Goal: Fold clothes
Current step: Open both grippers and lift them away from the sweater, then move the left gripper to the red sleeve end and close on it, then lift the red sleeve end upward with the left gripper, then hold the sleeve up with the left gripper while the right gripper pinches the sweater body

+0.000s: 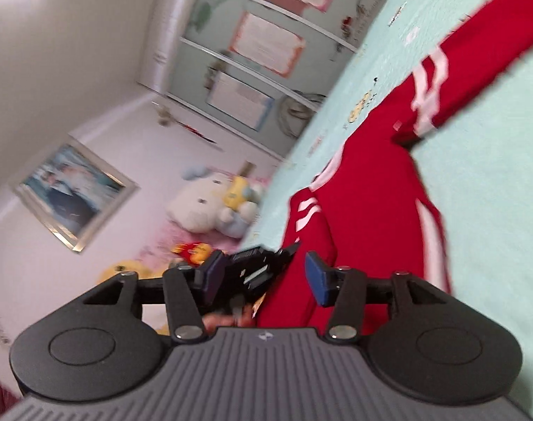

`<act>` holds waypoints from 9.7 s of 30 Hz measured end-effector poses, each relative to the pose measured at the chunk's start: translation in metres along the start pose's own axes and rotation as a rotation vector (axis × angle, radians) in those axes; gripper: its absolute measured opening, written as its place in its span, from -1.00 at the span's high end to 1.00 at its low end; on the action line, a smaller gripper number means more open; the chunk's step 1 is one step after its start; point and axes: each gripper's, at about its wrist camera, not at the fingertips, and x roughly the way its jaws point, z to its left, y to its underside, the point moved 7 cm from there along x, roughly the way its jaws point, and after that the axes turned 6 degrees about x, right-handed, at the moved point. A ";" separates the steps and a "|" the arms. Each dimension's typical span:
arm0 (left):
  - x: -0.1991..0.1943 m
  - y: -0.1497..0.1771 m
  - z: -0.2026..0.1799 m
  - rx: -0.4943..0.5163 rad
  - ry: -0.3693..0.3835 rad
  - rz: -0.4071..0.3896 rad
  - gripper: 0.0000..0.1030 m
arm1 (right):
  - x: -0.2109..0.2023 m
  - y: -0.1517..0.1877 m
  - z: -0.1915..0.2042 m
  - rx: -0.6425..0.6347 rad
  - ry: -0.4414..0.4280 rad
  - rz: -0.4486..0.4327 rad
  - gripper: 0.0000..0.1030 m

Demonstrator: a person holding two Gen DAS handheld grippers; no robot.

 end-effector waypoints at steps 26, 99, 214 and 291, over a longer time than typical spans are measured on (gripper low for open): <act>-0.066 0.104 -0.108 0.436 -0.213 0.255 -0.25 | -0.089 -0.056 -0.030 0.234 -0.083 -0.380 -0.26; -0.031 0.200 -0.278 0.912 -0.163 0.416 -0.02 | -0.162 -0.087 -0.048 0.058 0.414 -0.715 -0.32; -0.057 -0.111 -0.365 0.556 0.300 -0.151 0.86 | -0.048 -0.056 -0.046 -0.253 0.543 -0.222 -0.43; -0.125 -0.164 0.103 -0.079 -0.112 -0.427 0.91 | 0.110 0.091 0.051 -0.623 0.589 0.378 0.86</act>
